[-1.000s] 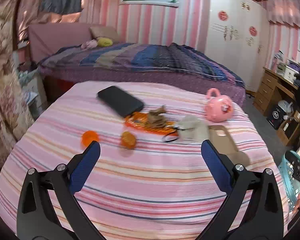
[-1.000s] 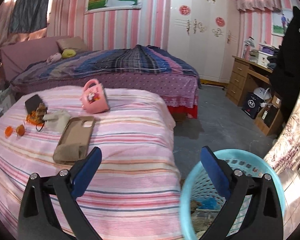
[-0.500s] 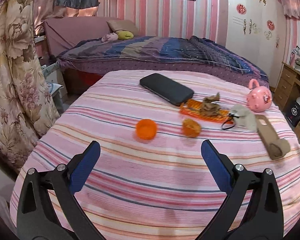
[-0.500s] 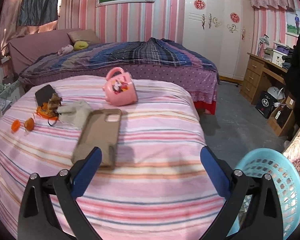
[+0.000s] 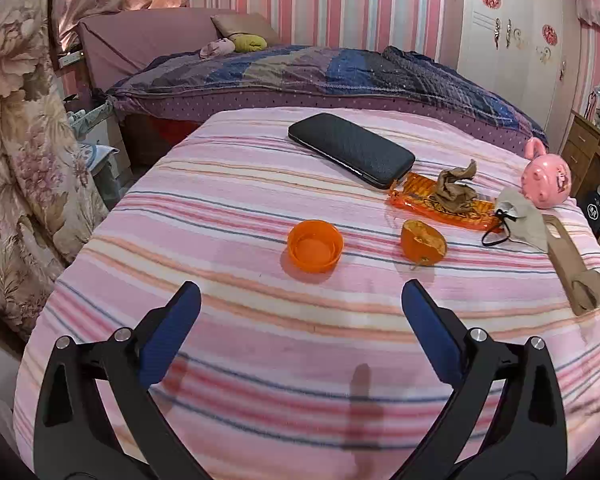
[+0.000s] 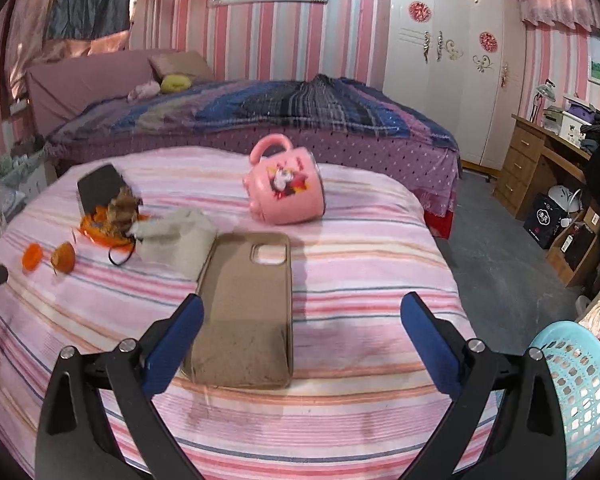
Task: Collect trash
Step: 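Move both tools back over the bed toward the orange cup and phone case, then grasp the orange cup with the left gripper while the right gripper grasps the grey sponge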
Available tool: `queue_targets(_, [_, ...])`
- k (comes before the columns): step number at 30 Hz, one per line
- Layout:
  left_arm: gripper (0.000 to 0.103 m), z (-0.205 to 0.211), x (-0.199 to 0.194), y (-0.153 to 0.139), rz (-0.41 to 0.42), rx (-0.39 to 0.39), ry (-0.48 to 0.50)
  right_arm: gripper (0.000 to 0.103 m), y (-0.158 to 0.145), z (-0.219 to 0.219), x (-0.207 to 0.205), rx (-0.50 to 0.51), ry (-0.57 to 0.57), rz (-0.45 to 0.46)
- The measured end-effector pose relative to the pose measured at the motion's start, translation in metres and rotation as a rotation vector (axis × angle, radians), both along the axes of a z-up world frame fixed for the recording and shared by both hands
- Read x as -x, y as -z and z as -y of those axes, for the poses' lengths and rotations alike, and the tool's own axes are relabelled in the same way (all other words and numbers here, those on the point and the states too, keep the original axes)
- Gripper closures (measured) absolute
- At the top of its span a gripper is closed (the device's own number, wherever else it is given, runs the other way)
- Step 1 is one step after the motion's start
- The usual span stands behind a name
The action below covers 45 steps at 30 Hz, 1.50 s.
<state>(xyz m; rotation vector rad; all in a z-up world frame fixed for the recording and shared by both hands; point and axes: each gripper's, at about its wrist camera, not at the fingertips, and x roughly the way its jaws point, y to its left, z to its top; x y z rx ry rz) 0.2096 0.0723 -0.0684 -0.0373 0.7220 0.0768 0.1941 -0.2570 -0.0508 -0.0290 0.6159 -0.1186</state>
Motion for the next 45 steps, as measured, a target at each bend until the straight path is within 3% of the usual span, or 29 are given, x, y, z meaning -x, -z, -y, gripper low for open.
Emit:
queue_targets(4, [0.009, 0.0, -0.019, 0.006, -0.028, 0.03, -0.004, 0.006, 0.003, 0.001, 0.0, 0.017, 0.001, -0.001])
queue_targets(9, [0.024, -0.004, -0.045, 0.016, -0.098, 0.051, -0.036, 0.006, 0.011, 0.011, -0.007, -0.006, 0.018, -0.028])
queue_targets(13, [0.029, -0.004, -0.054, 0.018, -0.105, 0.053, -0.031, 0.006, 0.015, 0.015, -0.012, 0.0, 0.013, -0.045])
queue_targets(16, [0.045, -0.002, -0.061, 0.021, -0.127, 0.052, -0.02, 0.006, 0.016, 0.018, -0.012, 0.005, 0.01, -0.052])
queue_targets(21, [0.064, 0.001, -0.059, 0.021, -0.129, 0.035, -0.007, 0.006, 0.015, 0.023, -0.012, -0.001, 0.017, -0.052])
queue_targets(33, [0.064, 0.001, -0.027, 0.003, -0.074, 0.018, -0.021, 0.006, 0.012, 0.022, -0.007, -0.002, -0.006, -0.047])
queue_targets(45, [0.064, 0.029, -0.005, -0.011, -0.042, 0.011, 0.049, 0.006, 0.016, -0.002, -0.005, -0.036, -0.098, -0.077])
